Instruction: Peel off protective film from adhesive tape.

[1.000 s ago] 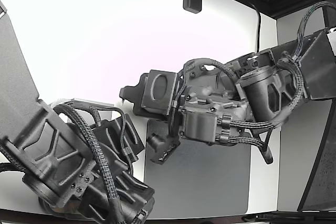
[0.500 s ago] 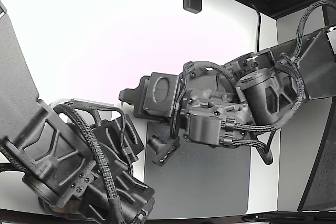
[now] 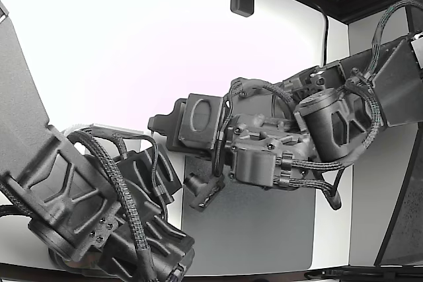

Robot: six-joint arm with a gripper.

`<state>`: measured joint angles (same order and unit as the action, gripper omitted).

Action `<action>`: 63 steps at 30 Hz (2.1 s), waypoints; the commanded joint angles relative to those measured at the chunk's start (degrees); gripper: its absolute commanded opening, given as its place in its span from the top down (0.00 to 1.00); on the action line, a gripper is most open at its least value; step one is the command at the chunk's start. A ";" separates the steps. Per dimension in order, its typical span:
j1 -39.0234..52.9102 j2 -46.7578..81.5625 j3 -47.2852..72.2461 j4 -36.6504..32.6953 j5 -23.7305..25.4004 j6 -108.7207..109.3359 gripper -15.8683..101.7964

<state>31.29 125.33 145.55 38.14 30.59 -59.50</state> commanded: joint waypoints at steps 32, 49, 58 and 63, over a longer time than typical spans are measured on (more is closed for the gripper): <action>-0.18 -2.20 -3.43 -0.18 1.23 0.88 0.96; 0.00 -2.90 -4.13 0.35 1.32 1.41 0.96; 0.09 -3.25 -4.31 0.53 1.32 2.02 0.96; 0.09 -3.52 -4.57 0.62 1.41 2.02 0.96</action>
<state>31.73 121.03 142.91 38.85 31.64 -57.57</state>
